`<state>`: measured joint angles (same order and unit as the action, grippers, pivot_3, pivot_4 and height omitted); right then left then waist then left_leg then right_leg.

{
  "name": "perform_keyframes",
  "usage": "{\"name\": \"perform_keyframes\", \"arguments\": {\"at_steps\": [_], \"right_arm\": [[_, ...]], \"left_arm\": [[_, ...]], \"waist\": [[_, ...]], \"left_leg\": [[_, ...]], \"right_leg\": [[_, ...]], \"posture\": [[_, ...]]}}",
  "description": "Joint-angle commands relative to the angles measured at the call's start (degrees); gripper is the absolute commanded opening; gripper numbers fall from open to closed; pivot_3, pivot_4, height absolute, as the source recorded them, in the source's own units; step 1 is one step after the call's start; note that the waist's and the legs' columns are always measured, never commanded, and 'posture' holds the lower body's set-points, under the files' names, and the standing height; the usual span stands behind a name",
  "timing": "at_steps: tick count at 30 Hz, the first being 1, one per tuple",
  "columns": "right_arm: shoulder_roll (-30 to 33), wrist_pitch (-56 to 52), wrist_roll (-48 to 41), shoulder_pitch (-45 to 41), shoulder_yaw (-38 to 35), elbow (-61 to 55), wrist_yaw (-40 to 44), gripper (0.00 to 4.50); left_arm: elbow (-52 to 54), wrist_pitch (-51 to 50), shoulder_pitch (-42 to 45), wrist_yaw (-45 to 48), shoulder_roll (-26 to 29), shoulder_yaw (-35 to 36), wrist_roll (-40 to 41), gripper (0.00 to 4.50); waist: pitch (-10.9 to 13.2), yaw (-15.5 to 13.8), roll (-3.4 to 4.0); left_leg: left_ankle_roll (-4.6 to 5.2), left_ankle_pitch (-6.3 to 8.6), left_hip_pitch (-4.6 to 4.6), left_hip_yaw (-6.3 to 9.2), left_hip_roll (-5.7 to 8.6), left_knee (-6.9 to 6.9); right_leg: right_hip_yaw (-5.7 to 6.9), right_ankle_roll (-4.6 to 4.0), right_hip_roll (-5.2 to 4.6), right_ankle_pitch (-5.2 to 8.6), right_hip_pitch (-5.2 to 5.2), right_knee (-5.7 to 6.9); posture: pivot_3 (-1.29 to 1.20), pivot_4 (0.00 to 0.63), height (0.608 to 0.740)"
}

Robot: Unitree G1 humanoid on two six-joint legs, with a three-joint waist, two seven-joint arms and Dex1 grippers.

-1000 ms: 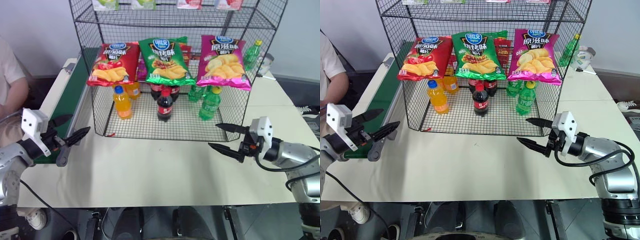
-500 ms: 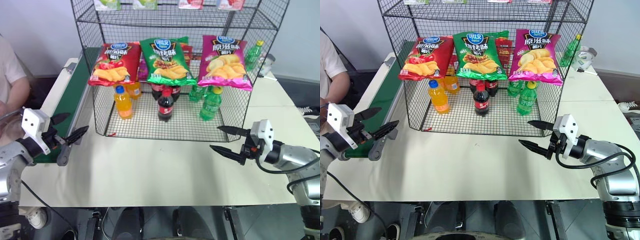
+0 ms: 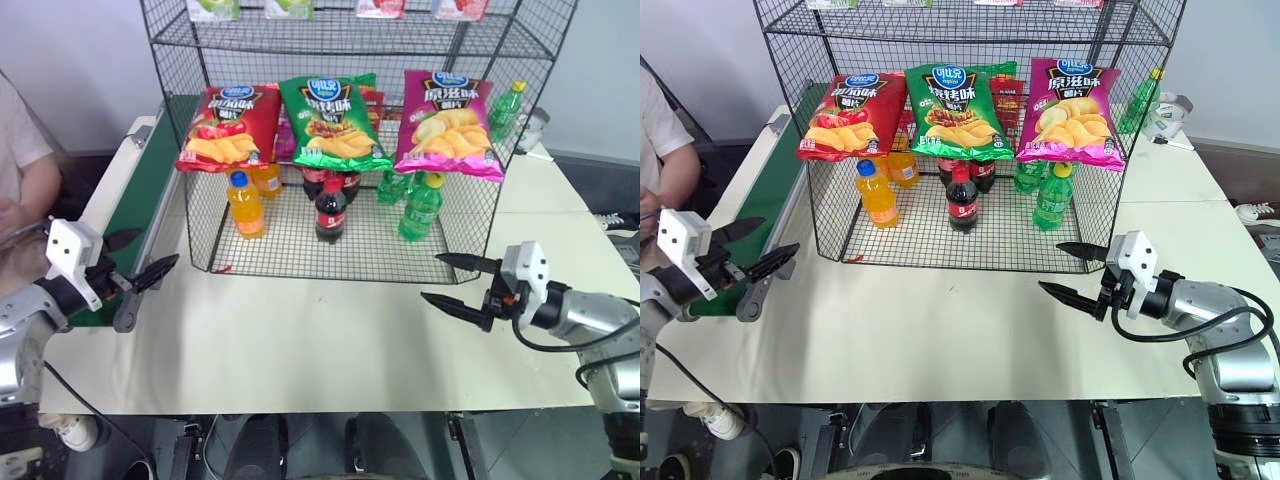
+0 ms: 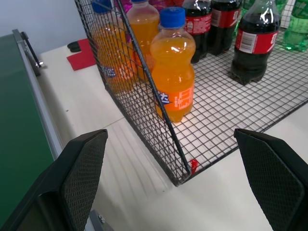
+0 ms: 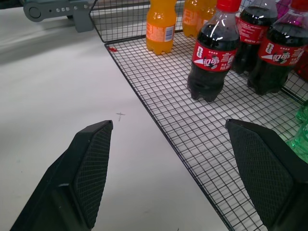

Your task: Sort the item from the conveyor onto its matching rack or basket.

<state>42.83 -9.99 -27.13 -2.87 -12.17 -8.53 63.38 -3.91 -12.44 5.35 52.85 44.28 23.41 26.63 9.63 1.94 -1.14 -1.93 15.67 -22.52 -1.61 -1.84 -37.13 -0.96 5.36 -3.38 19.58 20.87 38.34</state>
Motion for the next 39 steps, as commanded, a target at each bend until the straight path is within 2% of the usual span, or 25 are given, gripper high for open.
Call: {"name": "perform_keyframes", "arguments": {"at_steps": [1, 39], "right_arm": [[1.0, 1.1, 0.1, 0.9, -1.2, -1.1, 0.3, 3.91], [1.7, 4.8, 2.4, 3.5, -1.3, -2.3, -3.0, 3.91]], "left_arm": [[0.5, 1.2, 0.7, 0.2, -0.2, 0.0, 0.1, 4.5], [-6.0, 4.7, 8.9, 1.2, -2.5, -5.2, -2.7, 4.5]], "waist": [[0.0, 0.0, 0.0], [0.0, -1.1, 0.0]], "left_leg": [[0.0, 0.0, 0.0, 0.0, 0.0, 0.0], [0.01, 0.01, 0.01, -0.01, 0.0, -0.09]], "right_leg": [[0.0, 0.0, 0.0, 0.0, 0.0, 0.0], [0.01, 0.01, 0.05, 0.0, -0.04, 0.02]], "posture": [[0.0, 0.15, 0.739], [0.0, 0.15, 0.739]]}}
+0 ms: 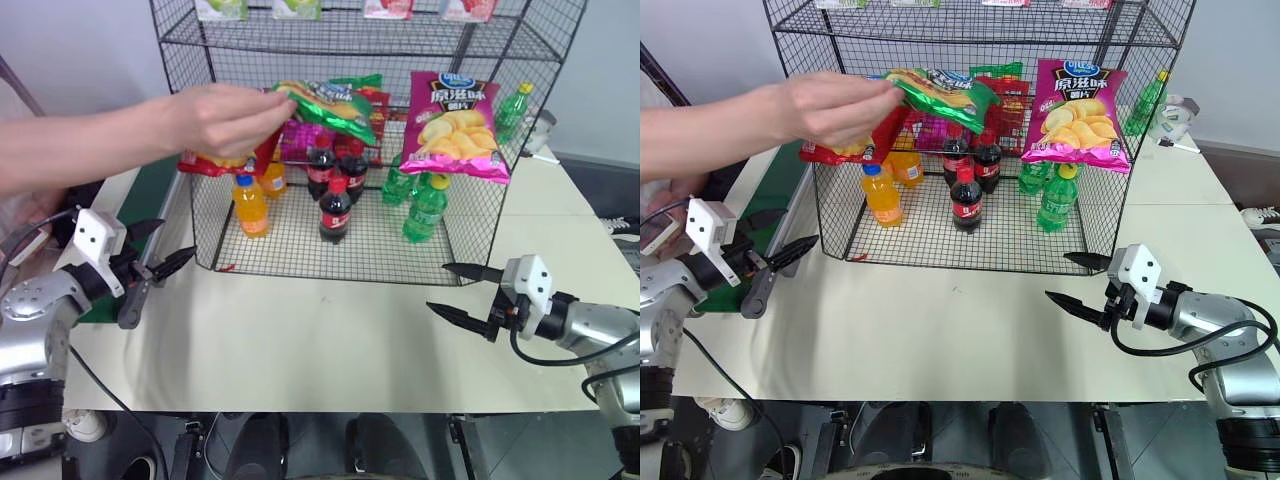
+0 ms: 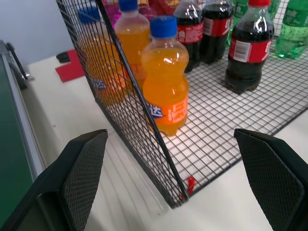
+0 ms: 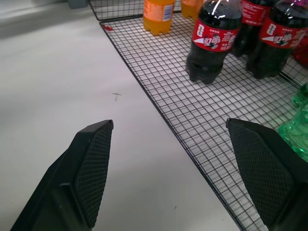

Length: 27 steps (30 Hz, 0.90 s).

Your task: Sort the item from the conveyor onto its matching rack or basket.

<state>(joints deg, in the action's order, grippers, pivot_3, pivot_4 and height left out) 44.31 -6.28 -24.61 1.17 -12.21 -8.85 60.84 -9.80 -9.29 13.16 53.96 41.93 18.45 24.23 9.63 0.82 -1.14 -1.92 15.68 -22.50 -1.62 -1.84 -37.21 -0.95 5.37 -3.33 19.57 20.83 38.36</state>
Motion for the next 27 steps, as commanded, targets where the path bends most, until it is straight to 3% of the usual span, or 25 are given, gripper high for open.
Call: {"name": "perform_keyframes", "arguments": {"at_steps": [1, 16, 27], "right_arm": [[0.3, 1.1, -0.1, -0.5, -1.3, -2.1, -0.5, 3.91], [1.2, -0.2, 0.4, -1.4, -0.7, -1.9, -0.2, 3.91], [-0.4, 2.5, 2.4, -8.2, 2.7, 3.0, 0.8, 3.91]], "left_arm": [[-0.3, 1.8, 1.4, 0.0, -0.3, -0.3, -0.4, 4.5], [1.3, 0.2, 1.8, 0.5, -2.5, -2.3, 0.8, 4.5], [3.4, -3.5, 0.0, 1.5, -1.6, 0.6, 5.4, 4.5]], "waist": [[0.0, 0.0, 0.0], [0.0, 0.0, 0.0], [0.0, 0.0, 0.0]], "left_leg": [[0.0, 0.0, 0.0, 0.0, 0.0, 0.0], [0.0, 0.0, 0.01, 0.01, -0.01, -0.03], [0.0, 0.0, 0.02, 0.01, -0.01, -0.04]], "right_leg": [[0.0, 0.0, 0.0, 0.0, 0.0, 0.0], [0.0, 0.0, 0.02, 0.0, -0.02, 0.02], [0.0, 0.0, 0.04, 0.0, -0.01, 0.03]], "posture": [[0.0, 0.15, 0.739], [0.0, 0.15, 0.739], [0.0, 0.15, 0.739]]}}
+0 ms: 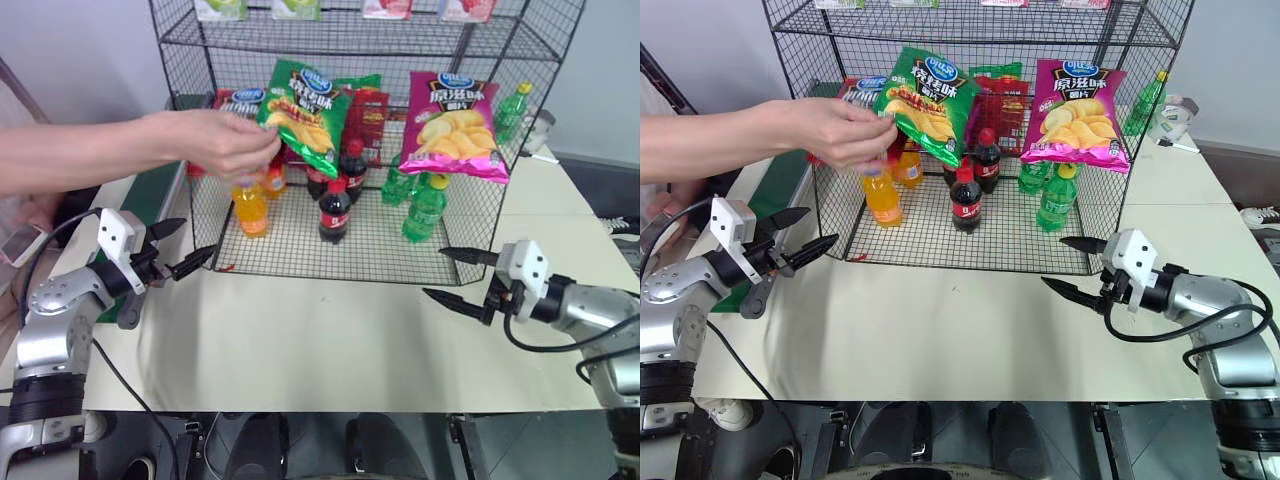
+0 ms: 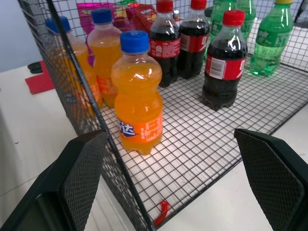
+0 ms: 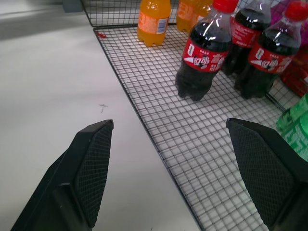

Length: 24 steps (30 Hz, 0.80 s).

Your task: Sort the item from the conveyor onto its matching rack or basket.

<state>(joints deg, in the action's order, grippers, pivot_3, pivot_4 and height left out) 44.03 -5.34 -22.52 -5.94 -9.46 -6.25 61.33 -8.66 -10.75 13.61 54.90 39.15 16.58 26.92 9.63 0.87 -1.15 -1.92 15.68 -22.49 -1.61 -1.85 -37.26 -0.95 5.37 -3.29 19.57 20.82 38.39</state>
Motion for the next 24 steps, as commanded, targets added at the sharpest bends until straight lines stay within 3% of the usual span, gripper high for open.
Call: {"name": "perform_keyframes", "arguments": {"at_steps": [1, 7, 24], "right_arm": [[-0.1, 1.9, 0.6, -1.3, 0.2, 0.8, 0.4, 3.91], [0.1, 2.2, 0.5, -1.7, 0.5, 1.7, 1.2, 3.91], [0.4, 1.9, 0.8, 0.1, 0.7, 0.8, 1.7, 3.91]], "left_arm": [[2.4, -3.1, -0.6, 0.5, 1.2, 2.8, 3.5, 4.5], [3.1, 3.1, -2.6, 1.0, 0.3, 2.8, 1.1, 4.5], [3.2, 3.9, -2.2, 0.8, 0.2, 1.9, 0.8, 4.5]], "waist": [[0.0, 0.0, 0.0], [0.0, 0.0, 0.0], [0.0, 0.0, 0.0]], "left_leg": [[0.0, 0.0, 0.0, 0.0, 0.0, 0.0], [0.0, 0.0, 0.0, 0.0, 0.0, -0.01], [0.0, 0.0, 0.0, 0.0, 0.0, -0.01]], "right_leg": [[0.0, 0.0, 0.0, 0.0, 0.0, 0.0], [0.0, 0.0, -0.01, 0.0, 0.0, 0.0], [0.0, 0.0, -0.02, 0.0, -0.01, 0.0]], "posture": [[0.0, 0.15, 0.739], [0.0, 0.15, 0.739], [0.0, 0.15, 0.739]]}}
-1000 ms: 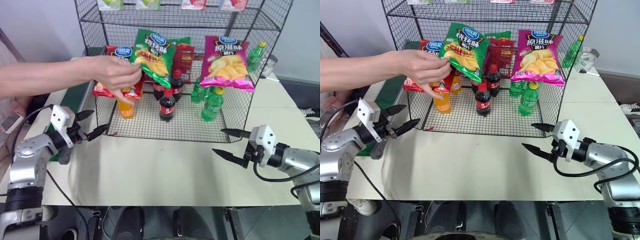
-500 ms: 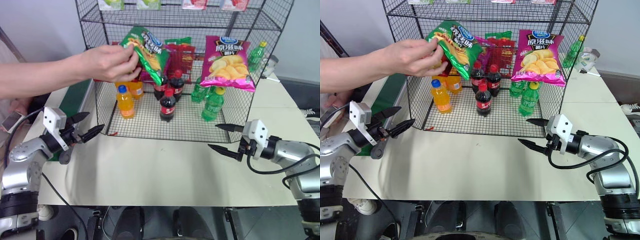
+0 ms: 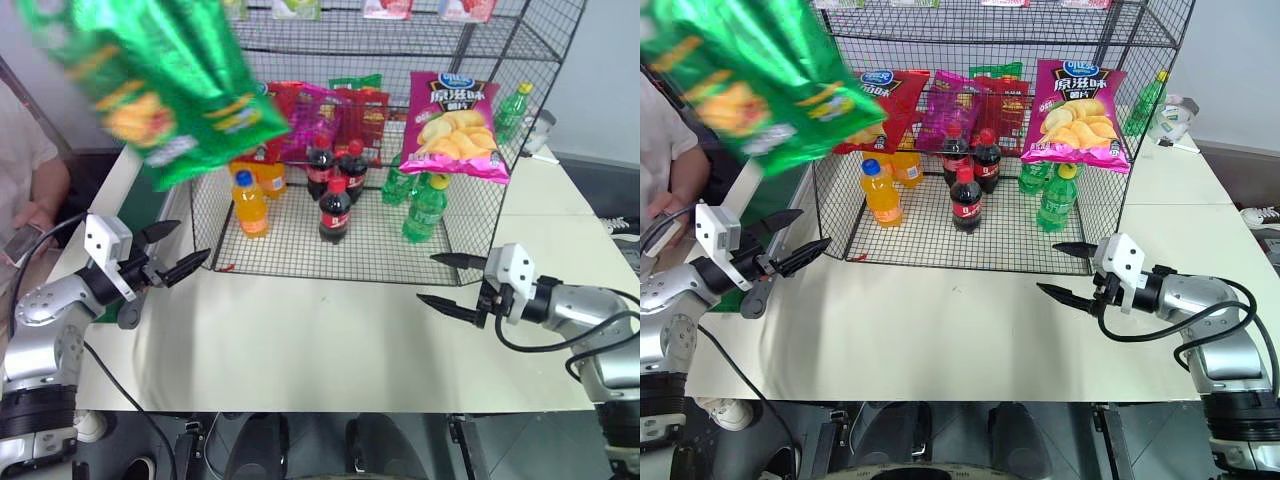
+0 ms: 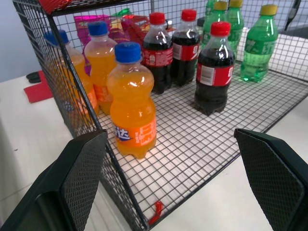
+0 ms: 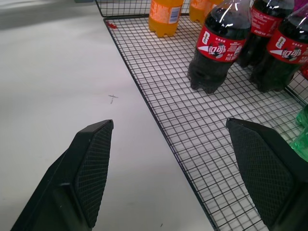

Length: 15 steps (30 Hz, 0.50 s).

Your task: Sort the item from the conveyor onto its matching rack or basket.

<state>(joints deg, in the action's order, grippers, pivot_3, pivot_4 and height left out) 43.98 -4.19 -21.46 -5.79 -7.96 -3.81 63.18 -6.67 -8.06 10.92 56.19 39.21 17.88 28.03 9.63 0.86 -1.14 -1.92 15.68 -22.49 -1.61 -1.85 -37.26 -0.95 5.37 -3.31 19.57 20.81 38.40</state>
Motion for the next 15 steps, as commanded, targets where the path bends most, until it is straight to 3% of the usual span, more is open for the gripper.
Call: {"name": "perform_keyframes", "arguments": {"at_steps": [1, 15], "right_arm": [[0.4, 0.8, -0.2, 0.0, -0.8, -1.6, -0.1, 3.91], [0.2, 0.9, 0.1, -0.9, 0.1, -1.2, 0.3, 3.91]], "left_arm": [[1.2, 1.2, 0.4, -0.5, 0.2, 0.6, -0.3, 4.5], [2.4, 1.1, -1.1, 0.2, 0.6, 1.4, 0.3, 4.5]], "waist": [[0.0, 0.0, 0.0], [0.0, 0.0, 0.0]], "left_leg": [[0.0, 0.0, 0.0, 0.0, 0.0, 0.0], [0.0, 0.0, 0.0, 0.0, 0.0, 0.0]], "right_leg": [[0.0, 0.0, 0.0, 0.0, 0.0, 0.0], [0.0, 0.0, 0.0, 0.0, 0.0, 0.0]], "posture": [[0.0, 0.15, 0.739], [0.0, 0.15, 0.739]]}}
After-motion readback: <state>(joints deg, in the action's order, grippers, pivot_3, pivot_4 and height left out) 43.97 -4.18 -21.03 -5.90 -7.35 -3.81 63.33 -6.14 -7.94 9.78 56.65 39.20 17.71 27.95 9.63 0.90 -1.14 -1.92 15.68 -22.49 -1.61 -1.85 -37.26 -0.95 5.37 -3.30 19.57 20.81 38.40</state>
